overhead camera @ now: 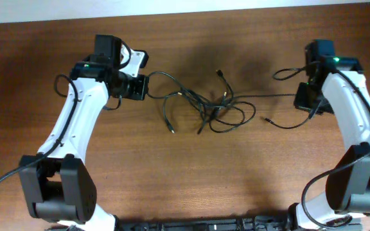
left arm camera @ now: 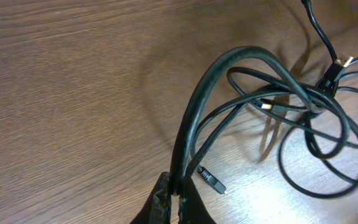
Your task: Untangle cables
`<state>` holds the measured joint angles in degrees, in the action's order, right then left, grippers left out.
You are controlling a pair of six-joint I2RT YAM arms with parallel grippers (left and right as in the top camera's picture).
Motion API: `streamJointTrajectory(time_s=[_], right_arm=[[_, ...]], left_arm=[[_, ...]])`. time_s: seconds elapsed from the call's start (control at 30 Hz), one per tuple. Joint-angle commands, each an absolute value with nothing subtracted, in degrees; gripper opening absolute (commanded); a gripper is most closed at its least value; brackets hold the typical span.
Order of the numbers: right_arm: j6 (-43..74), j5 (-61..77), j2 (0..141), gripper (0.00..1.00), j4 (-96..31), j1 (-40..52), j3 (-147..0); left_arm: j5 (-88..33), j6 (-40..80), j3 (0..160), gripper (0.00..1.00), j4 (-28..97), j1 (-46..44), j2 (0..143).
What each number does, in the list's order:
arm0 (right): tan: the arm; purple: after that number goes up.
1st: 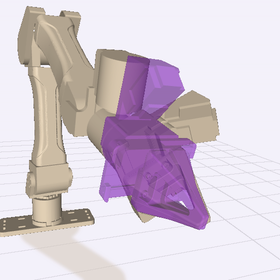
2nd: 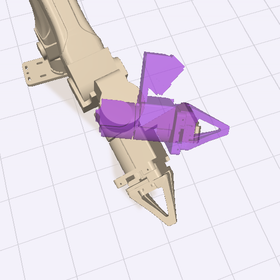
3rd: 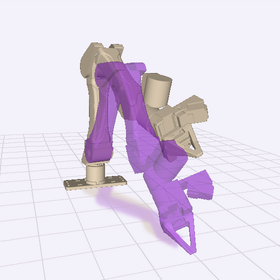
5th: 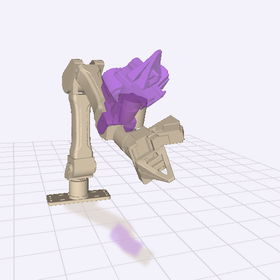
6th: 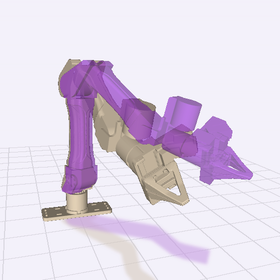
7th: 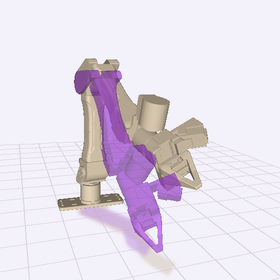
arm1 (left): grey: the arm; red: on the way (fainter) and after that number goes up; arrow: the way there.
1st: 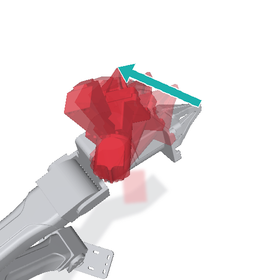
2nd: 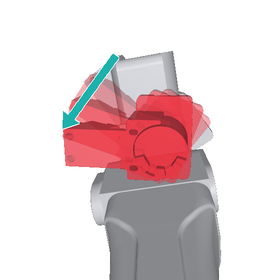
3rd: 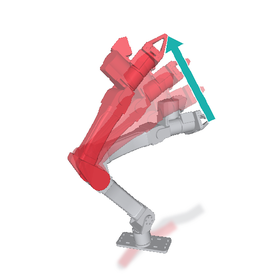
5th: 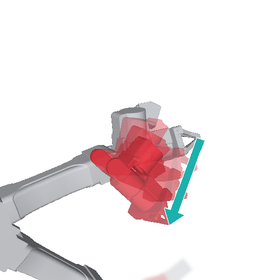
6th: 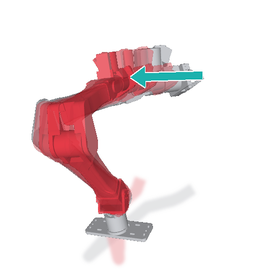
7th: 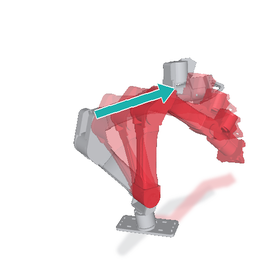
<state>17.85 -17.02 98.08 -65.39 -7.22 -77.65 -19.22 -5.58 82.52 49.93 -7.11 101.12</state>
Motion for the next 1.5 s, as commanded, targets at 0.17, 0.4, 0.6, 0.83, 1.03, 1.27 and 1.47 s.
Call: streamJointTrajectory(time_s=[0.17,0.4,0.6,0.83,1.03,1.27,1.47], right_arm=[[6.37,14.22,96.9,0.7,-62.37,-7.6,-77.41],[2.61,23.59,96.9,0.71,-64.51,-1.37,-76.95],[10.39,23.57,96.9,0.7,-63.53,5.45,-70.57],[16.23,22.85,96.9,0.69,-50.85,11.92,-61.47],[28.62,12.19,96.9,0.66,-45.93,14.57,-57.36],[32.08,8.73,96.9,0.61,-39.38,14.68,-53.6],[32.08,8.29,96.9,0.54,-38.7,14.68,-53.6]], left_arm=[[-28.8,-3.92,83.42,0.0,49.65,-6.02,99.61],[-30.2,-3.95,83.42,0.0,49.69,-9.21,99.61],[-29.56,-3.95,83.42,0.0,49.69,-11.05,99.61],[-28.64,-3.95,83.4,0.0,49.69,-11.75,99.61],[-27.4,-3.95,83.42,0.0,49.82,-11.75,99.61],[-27.18,-3.97,83.42,0.0,49.8,-11.75,99.61],[-27.18,-3.95,83.4,0.0,49.8,-11.75,99.61]])
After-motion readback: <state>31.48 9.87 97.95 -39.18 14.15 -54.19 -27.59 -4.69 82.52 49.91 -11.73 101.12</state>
